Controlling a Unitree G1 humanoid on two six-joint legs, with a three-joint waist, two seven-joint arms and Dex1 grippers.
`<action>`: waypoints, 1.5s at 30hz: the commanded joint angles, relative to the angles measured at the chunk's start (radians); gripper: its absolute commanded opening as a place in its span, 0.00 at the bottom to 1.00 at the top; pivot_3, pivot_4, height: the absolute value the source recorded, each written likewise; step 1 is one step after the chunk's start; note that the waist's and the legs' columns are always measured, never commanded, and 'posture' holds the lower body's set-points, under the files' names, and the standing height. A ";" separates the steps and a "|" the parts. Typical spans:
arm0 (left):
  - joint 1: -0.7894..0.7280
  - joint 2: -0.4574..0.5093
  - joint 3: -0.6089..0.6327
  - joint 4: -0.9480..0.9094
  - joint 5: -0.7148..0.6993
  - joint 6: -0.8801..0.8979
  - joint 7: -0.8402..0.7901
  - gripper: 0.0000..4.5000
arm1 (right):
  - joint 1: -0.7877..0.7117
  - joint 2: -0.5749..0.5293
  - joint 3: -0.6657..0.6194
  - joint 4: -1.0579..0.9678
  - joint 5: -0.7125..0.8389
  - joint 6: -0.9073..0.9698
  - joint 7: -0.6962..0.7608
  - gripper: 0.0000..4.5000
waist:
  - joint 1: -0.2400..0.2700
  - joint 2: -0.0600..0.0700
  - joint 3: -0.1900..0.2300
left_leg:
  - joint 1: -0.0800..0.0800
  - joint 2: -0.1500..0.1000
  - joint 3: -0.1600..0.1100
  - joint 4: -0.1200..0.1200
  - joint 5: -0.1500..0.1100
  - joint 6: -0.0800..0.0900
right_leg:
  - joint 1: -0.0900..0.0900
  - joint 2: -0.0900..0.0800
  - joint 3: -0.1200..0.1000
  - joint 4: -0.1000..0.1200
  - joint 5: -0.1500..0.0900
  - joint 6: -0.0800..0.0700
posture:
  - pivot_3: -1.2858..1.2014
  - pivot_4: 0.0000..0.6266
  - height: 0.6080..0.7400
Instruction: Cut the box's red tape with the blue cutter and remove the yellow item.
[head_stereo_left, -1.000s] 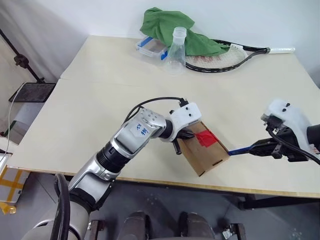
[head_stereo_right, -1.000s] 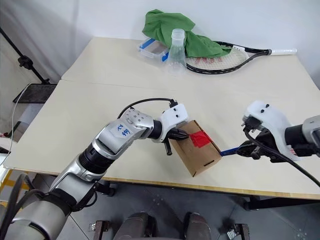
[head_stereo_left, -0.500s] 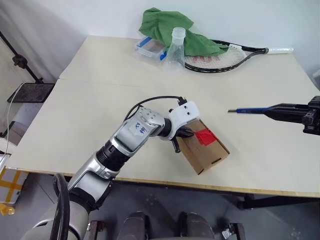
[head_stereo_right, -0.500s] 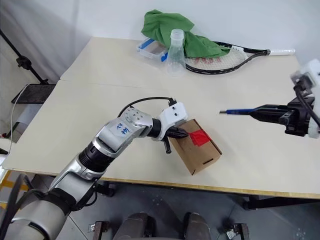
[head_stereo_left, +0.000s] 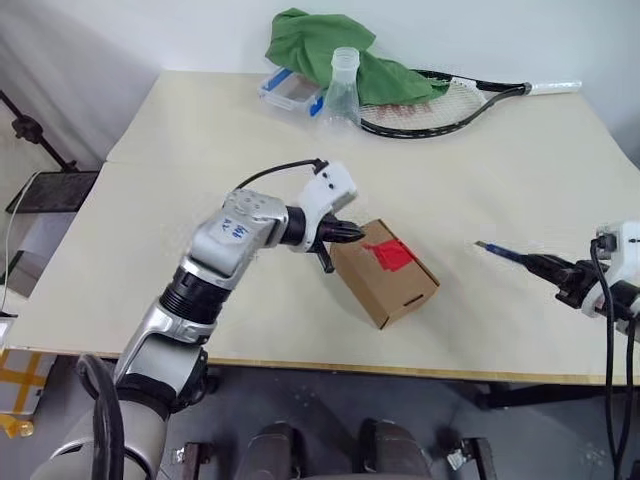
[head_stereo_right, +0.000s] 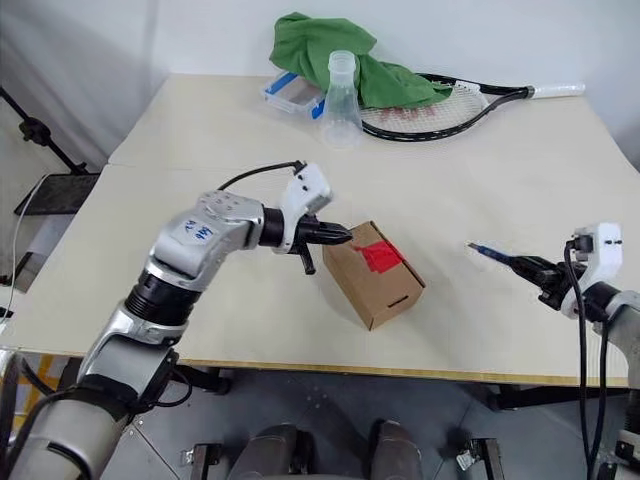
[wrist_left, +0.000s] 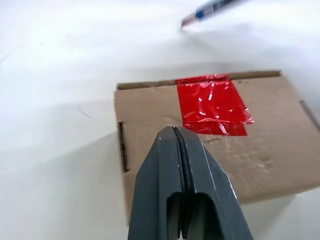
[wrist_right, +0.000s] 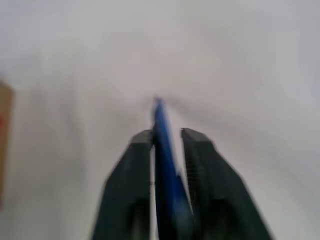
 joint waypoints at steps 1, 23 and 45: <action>-0.019 0.012 0.048 -0.046 -0.036 0.019 -0.015 0.00 | -0.014 -0.009 -0.025 -0.007 -0.002 -0.026 -0.008 0.53 | 0.000 0.001 0.000 | 0.000 0.000 0.000 0.000 0.000 0.000 | 0.000 0.000 0.000 0.000 0.000 0.000 | 0.52 0.24 1.00; 0.050 0.077 -0.032 0.208 0.151 -0.145 -0.021 0.00 | -0.069 -0.087 0.284 -0.584 -0.033 0.242 -0.164 0.55 | -0.001 -0.002 0.007 | -0.003 0.000 0.000 -0.004 0.000 -0.001 | -0.005 0.000 0.000 -0.002 0.000 0.000 | 0.52 0.24 1.00; 0.179 -0.036 0.128 -0.100 -0.025 0.179 0.143 0.00 | -0.472 -0.047 0.760 -0.460 -0.140 0.267 0.194 0.00 | 0.000 -0.003 0.007 | -0.019 -0.001 -0.002 0.003 0.001 0.000 | -0.018 0.000 -0.003 0.004 0.000 0.000 | 0.52 0.24 1.00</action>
